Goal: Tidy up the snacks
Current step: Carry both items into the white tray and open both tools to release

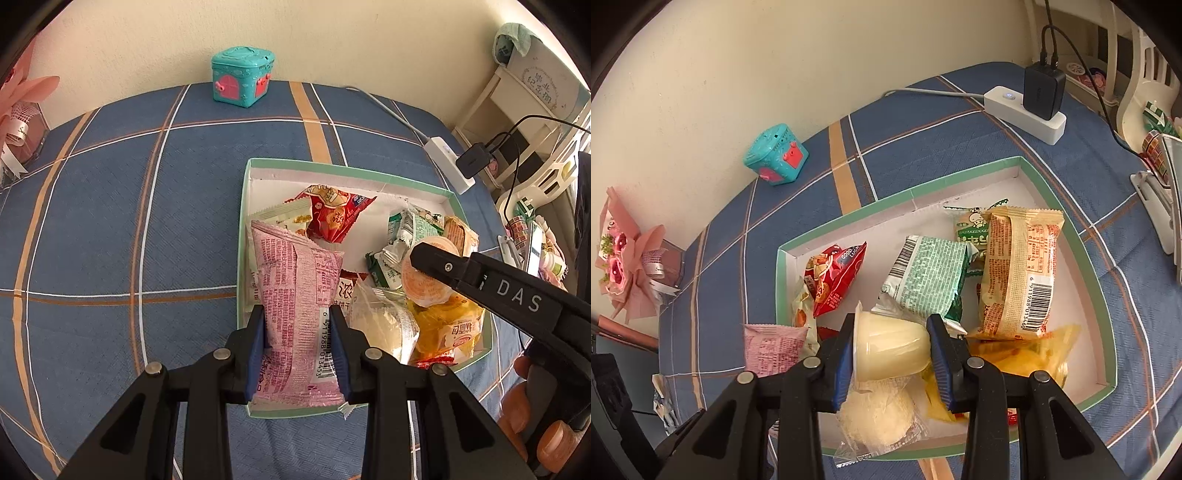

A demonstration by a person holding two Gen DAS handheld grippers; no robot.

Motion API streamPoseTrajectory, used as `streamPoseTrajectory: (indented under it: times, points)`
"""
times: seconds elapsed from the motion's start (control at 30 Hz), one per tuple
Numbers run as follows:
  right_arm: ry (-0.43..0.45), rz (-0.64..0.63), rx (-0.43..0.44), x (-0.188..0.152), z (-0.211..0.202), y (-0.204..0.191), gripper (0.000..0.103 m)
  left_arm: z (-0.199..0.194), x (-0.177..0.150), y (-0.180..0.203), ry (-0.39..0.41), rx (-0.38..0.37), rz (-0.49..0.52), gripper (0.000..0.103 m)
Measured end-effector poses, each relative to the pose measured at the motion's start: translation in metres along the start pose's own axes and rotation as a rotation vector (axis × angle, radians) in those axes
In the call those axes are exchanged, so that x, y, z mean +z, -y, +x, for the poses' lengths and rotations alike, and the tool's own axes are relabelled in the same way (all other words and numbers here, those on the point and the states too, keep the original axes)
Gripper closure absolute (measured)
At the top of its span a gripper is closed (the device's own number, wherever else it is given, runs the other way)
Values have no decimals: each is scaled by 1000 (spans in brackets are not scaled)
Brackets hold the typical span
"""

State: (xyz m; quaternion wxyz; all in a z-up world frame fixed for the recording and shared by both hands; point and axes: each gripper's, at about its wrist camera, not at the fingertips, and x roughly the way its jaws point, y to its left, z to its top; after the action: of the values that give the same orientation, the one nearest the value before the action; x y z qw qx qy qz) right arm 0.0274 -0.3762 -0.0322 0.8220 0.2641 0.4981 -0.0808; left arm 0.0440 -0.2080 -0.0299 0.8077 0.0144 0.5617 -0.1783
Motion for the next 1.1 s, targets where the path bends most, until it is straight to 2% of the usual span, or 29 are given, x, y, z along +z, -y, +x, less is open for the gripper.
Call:
streamPoseTrajectory:
  times: [0.37,0.6,0.77,0.9,1.1]
  points:
    - [-17,-11,-16,0,5,-3,63,13,-3,8,-35,12,18,69]
    - [-26,-20,-33,0,7,-5,62,17,-3,5,-50,3,-5,68]
    - [-18,-29,-35,1,3,-8,62,16,-3,1,-62,2,-27,64]
    - [-3,-31,-39,0,-3,-10,62,11,-2,-2,-52,-10,-45,51]
    - [16,-33,-39,1,-10,-12,62,1,1,-10,-24,-36,-76,51]
